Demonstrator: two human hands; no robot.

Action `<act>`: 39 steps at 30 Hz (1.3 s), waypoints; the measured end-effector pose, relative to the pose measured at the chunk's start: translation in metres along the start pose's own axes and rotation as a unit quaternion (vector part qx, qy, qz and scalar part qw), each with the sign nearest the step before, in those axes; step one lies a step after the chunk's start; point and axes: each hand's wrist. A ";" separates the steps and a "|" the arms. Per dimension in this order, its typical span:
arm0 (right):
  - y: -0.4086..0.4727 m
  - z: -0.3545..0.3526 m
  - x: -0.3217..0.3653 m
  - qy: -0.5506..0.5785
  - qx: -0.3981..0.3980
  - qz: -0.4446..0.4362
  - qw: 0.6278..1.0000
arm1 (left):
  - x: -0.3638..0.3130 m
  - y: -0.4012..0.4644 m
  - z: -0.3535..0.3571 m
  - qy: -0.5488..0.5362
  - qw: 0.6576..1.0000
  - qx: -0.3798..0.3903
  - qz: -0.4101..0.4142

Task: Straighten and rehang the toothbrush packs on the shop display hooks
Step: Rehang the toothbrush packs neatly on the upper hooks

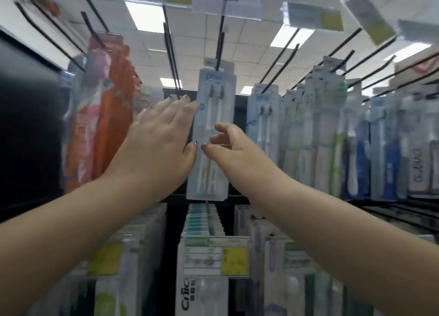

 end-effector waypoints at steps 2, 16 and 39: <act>-0.002 -0.012 -0.009 -0.008 -0.004 0.010 1.000 | -0.011 0.002 0.008 -0.019 1.000 0.013 -0.022; 0.010 -0.047 -0.028 -0.033 0.092 0.072 0.993 | -0.019 0.038 0.046 -0.156 0.926 0.075 -0.336; 0.002 -0.018 -0.041 0.087 0.165 -0.043 0.982 | -0.003 0.031 0.029 -0.160 0.916 0.085 -0.359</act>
Point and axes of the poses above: each hand's wrist, its own y-axis towards the middle knuckle, its own z-axis out of the palm, x = y × z, and after that the axes turned 10 degrees about -y, right-handed
